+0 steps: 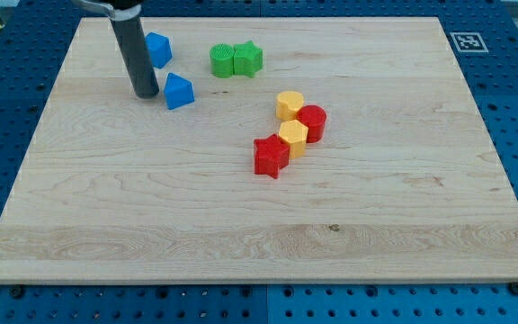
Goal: Nudge the blue triangle right a bit
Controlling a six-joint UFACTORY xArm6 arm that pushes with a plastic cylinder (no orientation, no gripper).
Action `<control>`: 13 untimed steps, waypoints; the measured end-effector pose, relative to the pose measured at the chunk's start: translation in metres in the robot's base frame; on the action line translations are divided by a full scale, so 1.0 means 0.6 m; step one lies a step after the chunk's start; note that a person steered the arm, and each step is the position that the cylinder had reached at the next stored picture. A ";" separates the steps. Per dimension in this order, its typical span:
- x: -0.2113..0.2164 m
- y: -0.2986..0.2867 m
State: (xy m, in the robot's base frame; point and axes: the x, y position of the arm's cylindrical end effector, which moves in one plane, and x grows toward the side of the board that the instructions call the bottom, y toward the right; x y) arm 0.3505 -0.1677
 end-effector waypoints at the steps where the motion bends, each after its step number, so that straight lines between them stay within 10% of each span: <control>1: -0.025 0.002; 3: 0.110 0.066; 6: -0.017 0.034; 13: 0.106 0.185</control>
State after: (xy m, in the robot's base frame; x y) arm 0.4139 -0.0568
